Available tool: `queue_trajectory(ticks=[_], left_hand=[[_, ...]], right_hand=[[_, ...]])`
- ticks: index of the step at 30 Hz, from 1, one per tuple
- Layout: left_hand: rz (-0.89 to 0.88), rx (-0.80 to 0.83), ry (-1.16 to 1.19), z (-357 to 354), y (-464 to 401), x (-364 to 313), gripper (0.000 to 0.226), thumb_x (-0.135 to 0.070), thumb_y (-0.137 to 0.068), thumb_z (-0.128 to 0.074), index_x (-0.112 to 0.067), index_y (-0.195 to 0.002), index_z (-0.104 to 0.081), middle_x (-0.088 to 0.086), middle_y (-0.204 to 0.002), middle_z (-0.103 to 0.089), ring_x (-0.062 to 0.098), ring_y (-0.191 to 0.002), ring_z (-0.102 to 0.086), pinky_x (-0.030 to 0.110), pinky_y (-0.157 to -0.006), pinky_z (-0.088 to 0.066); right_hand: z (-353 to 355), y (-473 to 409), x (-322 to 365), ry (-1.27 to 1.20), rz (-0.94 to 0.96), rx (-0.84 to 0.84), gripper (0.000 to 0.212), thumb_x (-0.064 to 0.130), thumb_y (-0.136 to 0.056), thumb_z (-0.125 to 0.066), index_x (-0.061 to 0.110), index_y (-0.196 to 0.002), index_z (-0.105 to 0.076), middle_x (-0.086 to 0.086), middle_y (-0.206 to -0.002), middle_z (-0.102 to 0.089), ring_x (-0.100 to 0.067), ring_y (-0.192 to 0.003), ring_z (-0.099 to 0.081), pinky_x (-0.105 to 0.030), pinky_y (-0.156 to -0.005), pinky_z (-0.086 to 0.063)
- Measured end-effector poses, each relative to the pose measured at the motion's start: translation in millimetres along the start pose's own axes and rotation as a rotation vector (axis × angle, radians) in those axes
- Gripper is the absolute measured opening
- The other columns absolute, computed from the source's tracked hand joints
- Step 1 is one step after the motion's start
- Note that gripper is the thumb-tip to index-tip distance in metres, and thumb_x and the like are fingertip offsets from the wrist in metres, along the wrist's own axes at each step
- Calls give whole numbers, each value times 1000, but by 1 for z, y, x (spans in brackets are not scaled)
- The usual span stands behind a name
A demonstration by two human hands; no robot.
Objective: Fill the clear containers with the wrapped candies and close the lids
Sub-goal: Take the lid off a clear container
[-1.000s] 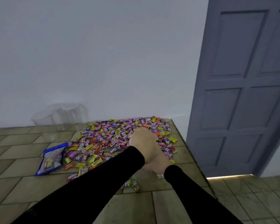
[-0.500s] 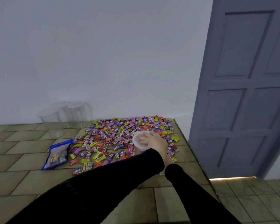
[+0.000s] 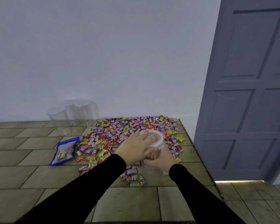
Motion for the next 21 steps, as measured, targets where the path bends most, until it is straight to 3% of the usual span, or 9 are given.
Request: queue_trajectory(ticks=[2,5,8,10,12,15,18,21], left_hand=[[12,-15,-8,-6,1,0,56,-50,-101,-27,-30,-152,-18,14,-159,-18,35,-140,-28,45,-115,-25],[34,-77,35,4,3,-1,54,-46,-103,-27,-24,-152,-22,11,-154,-30,30,-133,-39,37,-107,-35],[124,-230,209,27,5,6,46,-39,-104,-29,-17,-143,-37,8,-125,-59,23,-101,-59,32,-80,-45],[204,-320,352,36,7,14,38,-34,-105,-28,-12,-130,-47,7,-100,-62,22,-84,-56,31,-70,-40],[315,-411,413,40,12,31,33,-29,-106,-27,-9,-118,-50,6,-93,-59,20,-79,-51,27,-66,-33],[491,-517,388,40,24,66,26,-21,-106,-29,-9,-108,-52,7,-92,-60,24,-81,-56,30,-66,-37],[613,-376,168,27,32,95,25,-16,-105,-28,-8,-112,-50,9,-94,-58,28,-85,-58,32,-65,-35],[560,-112,192,2,40,94,19,-10,-99,-36,-8,-113,-50,10,-90,-59,26,-79,-54,33,-66,-36]], right_hand=[[-2,-1,-3,13,-21,-6,84,21,-55,-89,18,-127,-47,5,-114,-65,2,-106,-60,-24,-93,-50],[-2,1,0,24,-40,-11,79,14,-59,-88,28,-122,-42,9,-113,-60,9,-102,-56,-6,-78,-46],[0,0,-4,-22,-34,-33,76,11,-60,-88,41,-110,-40,9,-117,-58,-3,-107,-58,-13,-82,-47],[0,0,-4,-45,-33,-32,78,10,-59,-88,44,-111,-39,9,-120,-58,-4,-110,-57,-20,-90,-49],[-1,0,-4,-48,-41,-38,83,17,-56,-89,45,-115,-37,9,-122,-56,-8,-114,-56,-29,-97,-49],[-1,1,-5,-32,-65,-24,97,33,-49,-90,35,-128,-34,9,-125,-53,-10,-117,-54,-37,-101,-48],[2,0,-11,-24,-67,-31,106,42,-44,-90,34,-133,-33,8,-128,-53,-9,-117,-54,-39,-101,-49],[3,2,-10,-48,-58,-38,96,37,-43,-90,45,-121,-34,7,-126,-55,-9,-115,-56,-39,-99,-50]])
Point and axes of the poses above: each hand's wrist, its own y-axis away from the middle knuckle, its own z-axis out of the back of the hand, x = y × z, the point moved 7 cm from there along -y, towards the middle knuckle
